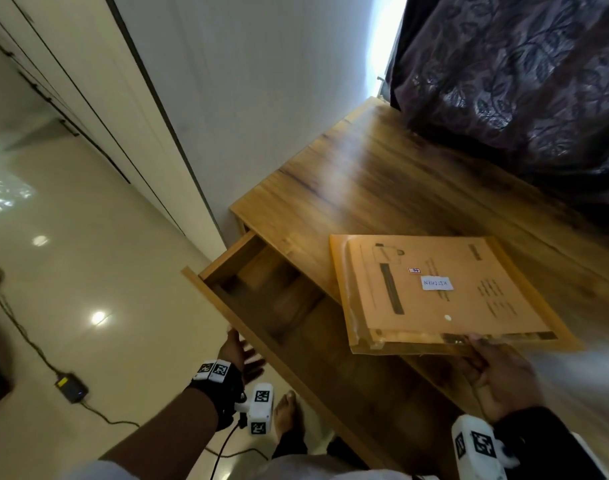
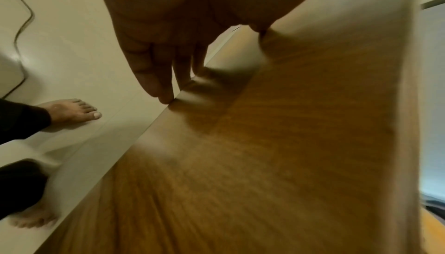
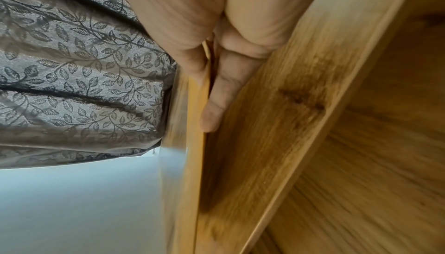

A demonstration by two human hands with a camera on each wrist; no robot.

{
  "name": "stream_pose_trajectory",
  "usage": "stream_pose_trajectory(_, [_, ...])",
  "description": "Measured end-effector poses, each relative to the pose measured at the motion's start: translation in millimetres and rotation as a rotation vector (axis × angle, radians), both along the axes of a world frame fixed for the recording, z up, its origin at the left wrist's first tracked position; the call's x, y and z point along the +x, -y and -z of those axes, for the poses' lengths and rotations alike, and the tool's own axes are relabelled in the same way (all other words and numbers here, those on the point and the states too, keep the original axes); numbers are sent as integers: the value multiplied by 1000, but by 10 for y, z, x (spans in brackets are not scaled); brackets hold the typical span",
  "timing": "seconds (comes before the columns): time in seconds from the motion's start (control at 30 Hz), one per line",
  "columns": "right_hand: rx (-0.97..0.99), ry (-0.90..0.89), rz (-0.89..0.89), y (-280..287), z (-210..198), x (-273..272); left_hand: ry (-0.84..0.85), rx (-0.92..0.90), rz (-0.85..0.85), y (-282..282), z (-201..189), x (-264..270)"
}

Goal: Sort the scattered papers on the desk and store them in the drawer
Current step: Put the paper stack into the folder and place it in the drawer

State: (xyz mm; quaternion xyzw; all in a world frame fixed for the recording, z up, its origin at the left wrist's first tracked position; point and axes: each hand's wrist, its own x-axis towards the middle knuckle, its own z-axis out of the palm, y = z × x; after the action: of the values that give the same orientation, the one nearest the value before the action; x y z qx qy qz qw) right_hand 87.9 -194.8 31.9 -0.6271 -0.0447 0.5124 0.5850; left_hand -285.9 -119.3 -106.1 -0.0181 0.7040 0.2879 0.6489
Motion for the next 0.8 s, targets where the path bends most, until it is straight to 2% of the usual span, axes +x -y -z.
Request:
stream_pose_trajectory(0.1, [17,-44,8,-25,-37,-82,-598,248,-12,-149,-453,-150])
stream_pose_trajectory(0.13, [22,-55,19,-33,-42,-110,-723,382,5,-193,-700,-165])
stream_pose_trajectory(0.17, [29,-73,32,-45,-48,-135,-795,522,57,-231,-912,-175])
stream_pose_trajectory(0.23, [43,-114,39,-78,-65,-196,-843,739,303,-327,-1280,-136])
stream_pose_trajectory(0.27, [49,-128,25,-99,-74,-237,-781,811,448,-382,-1429,-83])
stream_pose_trajectory(0.33, [70,-148,-17,-142,-96,-335,-443,846,654,-502,-1609,102])
stream_pose_trajectory(0.4, [103,-150,-64,-191,-126,-461,-29,671,651,-591,-1726,372])
stream_pose_trajectory(0.47, [134,-164,-99,-208,-161,-561,234,591,553,-649,-1783,588])
stream_pose_trajectory(0.53, [148,-185,-150,-204,-209,-617,287,636,523,-725,-1779,608])
stream_pose_trajectory(0.63, [145,-154,-207,-166,-286,-615,147,714,648,-859,-1824,391])
stream_pose_trajectory(0.7, [142,-193,-150,-118,-322,-522,174,750,744,-923,-1934,193])
stream_pose_trajectory(0.8, [70,-261,-55,-52,-321,-272,212,721,767,-1054,-2129,-190])
